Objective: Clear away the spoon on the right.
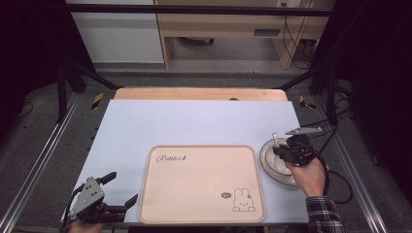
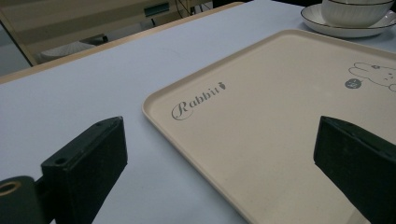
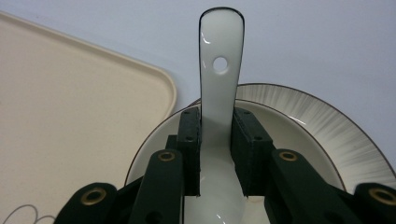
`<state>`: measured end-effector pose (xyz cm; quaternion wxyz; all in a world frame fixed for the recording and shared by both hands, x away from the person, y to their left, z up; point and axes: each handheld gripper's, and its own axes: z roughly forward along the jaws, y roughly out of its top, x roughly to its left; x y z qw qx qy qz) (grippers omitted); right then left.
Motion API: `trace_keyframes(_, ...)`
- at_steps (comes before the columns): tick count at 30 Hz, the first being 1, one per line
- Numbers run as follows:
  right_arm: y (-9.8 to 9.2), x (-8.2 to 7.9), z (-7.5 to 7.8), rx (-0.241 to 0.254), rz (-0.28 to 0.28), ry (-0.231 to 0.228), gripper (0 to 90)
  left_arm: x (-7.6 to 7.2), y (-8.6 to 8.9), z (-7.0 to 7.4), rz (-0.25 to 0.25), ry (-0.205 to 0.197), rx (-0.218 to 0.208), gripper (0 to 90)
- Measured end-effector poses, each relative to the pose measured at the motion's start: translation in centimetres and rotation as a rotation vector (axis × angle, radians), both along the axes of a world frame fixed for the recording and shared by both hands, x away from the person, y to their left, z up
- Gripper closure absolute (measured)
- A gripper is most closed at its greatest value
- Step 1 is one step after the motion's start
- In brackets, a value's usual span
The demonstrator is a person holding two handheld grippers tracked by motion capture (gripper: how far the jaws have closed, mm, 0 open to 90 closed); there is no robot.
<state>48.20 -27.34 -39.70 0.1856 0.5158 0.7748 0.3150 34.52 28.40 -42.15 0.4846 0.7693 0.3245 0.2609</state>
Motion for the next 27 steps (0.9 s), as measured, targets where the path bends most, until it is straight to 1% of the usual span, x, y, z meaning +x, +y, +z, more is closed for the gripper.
trace_keyframes(14, 0.0, -1.1, 3.5, 0.006, 0.026, -0.006, 73.9, 0.0, 0.0, 0.0, 0.000, -0.002, 0.000, 2.3)
trace_keyframes(27, 0.4, -2.2, 6.2, 0.001, 0.058, 0.014, 73.9, 0.0, -0.1, 0.0, -0.001, -0.003, 0.002, 2.3)
